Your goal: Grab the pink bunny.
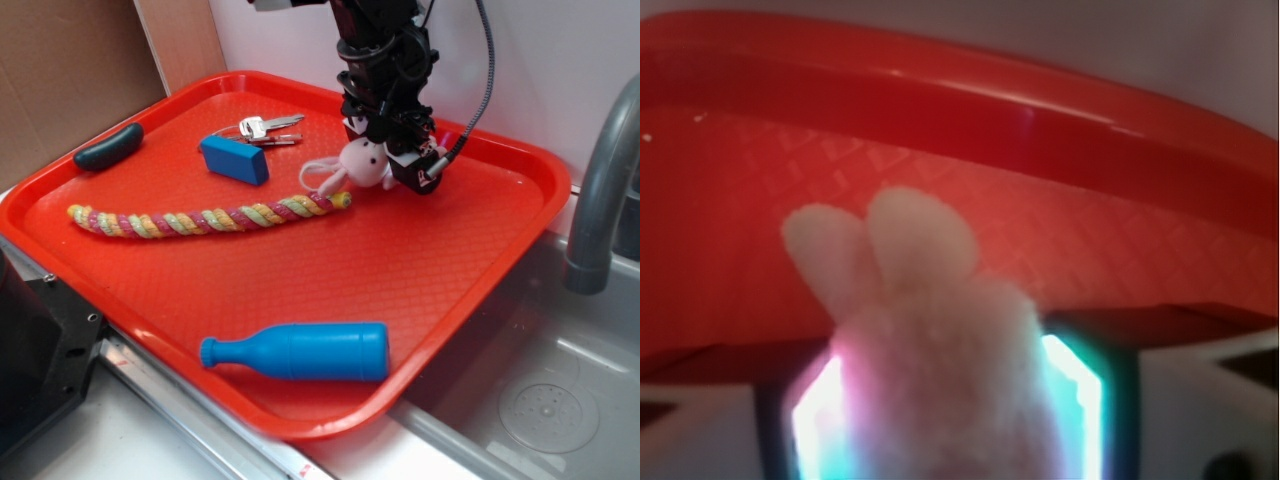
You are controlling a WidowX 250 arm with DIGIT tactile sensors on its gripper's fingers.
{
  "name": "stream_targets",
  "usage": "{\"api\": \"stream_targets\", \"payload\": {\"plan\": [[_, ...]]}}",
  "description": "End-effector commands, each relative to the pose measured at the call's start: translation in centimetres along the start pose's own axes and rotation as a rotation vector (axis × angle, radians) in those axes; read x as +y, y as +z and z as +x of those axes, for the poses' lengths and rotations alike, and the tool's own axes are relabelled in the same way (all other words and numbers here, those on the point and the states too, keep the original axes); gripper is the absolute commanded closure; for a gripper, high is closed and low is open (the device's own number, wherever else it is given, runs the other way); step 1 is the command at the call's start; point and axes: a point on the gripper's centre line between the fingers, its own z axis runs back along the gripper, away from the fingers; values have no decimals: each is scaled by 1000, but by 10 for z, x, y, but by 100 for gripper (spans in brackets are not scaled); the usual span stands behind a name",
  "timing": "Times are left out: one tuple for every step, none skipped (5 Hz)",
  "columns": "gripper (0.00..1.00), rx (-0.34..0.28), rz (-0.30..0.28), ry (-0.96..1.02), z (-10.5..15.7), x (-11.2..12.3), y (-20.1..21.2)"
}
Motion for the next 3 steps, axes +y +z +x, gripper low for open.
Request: {"api": "stream_targets", "payload": {"plan": [[100, 75, 47, 104, 12, 1, 54], [100, 167, 68, 144, 2, -5, 106], [100, 167, 31, 148, -23, -8, 150]]}}
